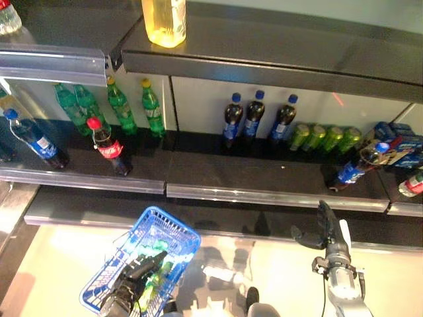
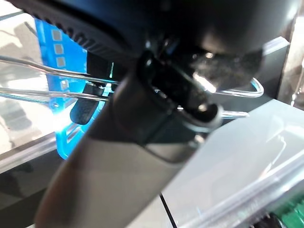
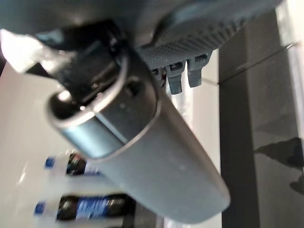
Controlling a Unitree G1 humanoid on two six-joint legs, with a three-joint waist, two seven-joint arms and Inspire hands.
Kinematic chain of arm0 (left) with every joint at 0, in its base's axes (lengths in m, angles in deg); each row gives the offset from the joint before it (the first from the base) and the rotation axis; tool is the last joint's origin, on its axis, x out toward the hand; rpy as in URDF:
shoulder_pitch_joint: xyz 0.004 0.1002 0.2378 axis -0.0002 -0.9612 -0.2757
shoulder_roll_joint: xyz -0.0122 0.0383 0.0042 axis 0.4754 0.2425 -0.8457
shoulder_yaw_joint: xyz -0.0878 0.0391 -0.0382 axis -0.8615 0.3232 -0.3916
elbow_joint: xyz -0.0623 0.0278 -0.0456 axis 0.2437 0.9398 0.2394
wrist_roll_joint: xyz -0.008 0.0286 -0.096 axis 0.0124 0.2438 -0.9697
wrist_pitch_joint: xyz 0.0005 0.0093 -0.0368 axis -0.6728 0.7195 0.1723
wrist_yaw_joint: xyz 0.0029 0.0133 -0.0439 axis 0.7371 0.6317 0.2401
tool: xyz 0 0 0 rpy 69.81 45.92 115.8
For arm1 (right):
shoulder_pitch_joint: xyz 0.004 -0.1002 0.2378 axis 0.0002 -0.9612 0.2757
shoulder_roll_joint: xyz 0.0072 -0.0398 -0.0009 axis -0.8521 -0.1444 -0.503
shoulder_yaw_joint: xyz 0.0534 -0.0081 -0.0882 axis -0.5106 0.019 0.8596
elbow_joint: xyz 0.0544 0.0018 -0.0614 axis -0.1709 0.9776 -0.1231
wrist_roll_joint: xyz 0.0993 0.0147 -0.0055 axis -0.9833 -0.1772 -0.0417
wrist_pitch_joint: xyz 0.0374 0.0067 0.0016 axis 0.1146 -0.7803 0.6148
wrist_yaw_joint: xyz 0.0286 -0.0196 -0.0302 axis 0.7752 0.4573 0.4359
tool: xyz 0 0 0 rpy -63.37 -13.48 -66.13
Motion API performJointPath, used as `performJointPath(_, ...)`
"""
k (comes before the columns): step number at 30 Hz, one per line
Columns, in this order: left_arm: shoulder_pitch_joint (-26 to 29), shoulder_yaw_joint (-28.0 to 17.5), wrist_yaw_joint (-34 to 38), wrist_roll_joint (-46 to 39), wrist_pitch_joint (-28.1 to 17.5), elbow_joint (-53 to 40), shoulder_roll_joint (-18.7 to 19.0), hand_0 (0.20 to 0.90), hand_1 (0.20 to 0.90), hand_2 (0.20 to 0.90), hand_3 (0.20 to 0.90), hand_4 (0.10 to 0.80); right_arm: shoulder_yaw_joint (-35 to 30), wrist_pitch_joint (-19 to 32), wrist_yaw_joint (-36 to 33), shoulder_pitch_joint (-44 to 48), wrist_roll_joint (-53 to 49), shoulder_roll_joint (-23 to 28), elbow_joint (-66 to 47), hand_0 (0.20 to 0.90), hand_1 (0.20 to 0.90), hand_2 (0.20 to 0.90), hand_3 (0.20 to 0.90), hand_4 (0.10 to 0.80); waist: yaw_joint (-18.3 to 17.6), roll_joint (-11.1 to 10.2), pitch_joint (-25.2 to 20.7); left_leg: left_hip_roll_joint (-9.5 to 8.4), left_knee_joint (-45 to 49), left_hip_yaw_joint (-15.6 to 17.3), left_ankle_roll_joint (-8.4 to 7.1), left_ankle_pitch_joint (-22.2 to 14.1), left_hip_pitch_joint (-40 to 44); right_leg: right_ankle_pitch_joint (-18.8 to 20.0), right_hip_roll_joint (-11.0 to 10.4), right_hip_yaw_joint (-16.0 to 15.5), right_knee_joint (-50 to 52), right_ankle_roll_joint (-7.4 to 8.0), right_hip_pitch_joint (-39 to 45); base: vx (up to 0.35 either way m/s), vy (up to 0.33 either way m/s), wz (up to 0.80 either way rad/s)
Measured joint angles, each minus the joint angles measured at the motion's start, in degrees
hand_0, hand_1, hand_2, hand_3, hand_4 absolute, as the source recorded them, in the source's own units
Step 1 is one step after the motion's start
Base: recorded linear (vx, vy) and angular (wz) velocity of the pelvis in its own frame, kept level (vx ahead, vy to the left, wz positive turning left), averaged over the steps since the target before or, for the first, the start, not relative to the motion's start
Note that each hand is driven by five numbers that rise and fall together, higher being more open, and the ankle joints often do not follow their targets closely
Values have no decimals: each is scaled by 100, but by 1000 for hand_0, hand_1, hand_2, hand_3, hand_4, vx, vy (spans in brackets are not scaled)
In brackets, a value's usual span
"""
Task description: Pick up the drink and place into the basket.
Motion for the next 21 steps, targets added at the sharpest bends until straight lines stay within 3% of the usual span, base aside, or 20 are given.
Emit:
performJointPath(10,37,-20,-54,106,-176,1019,0,300,300,300,200,100,-135,155,110,25,-992,-179,1820,900,900,900,900,800,-149,15,-433,0,-36,108,18,-18,11,45,12,126,-16,-5,-76,-7,5,-5)
performJointPath(14,242,-13,-240,110,-202,1862,-2,300,300,300,200,100,-164,166,971,81,-1227,-196,3074,900,900,900,900,800,-125,2,-618,3,-38,135,16,-25,26,43,15,160,-28,-5,-81,-8,-7,-3)
performJointPath(21,630,18,-554,403,-393,2921,-2,300,300,300,200,100,-76,-584,2150,157,-1307,-249,4383,900,900,900,900,800,-36,84,-789,24,-41,205,4,-73,103,0,29,221,-31,-41,-89,6,-1,-5)
